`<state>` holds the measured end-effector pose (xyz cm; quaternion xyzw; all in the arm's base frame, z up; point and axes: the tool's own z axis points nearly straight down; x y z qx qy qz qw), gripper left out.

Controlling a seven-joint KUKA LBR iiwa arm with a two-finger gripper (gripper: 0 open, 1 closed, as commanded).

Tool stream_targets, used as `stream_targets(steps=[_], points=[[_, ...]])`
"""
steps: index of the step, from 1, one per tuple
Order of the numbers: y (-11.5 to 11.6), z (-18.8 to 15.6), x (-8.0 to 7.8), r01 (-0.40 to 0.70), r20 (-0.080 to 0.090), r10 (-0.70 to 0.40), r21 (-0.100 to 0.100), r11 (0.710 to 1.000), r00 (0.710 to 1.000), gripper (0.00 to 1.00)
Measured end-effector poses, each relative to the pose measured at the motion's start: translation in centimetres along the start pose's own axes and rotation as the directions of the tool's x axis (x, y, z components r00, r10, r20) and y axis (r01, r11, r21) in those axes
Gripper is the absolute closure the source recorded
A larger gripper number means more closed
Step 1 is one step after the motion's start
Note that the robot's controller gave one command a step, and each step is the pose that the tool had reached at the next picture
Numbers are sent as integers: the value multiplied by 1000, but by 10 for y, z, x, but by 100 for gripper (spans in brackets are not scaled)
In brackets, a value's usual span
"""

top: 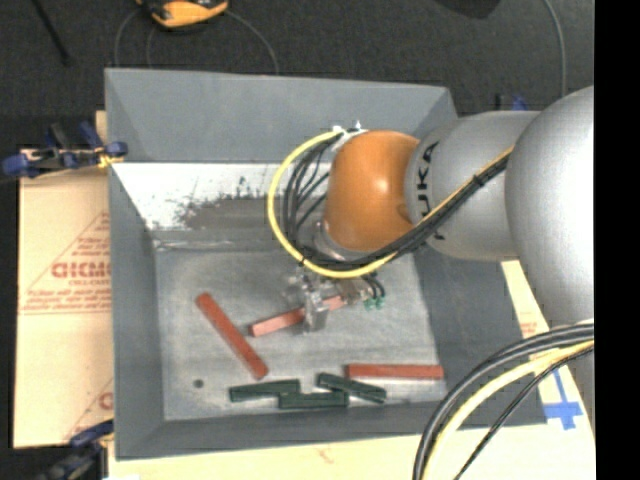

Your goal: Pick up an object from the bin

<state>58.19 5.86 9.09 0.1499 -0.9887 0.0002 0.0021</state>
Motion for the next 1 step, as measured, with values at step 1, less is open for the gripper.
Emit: stream_targets(steps=[1], points=[[-1, -18, -1, -1, 6, 1, 1, 1000, 1000, 100]])
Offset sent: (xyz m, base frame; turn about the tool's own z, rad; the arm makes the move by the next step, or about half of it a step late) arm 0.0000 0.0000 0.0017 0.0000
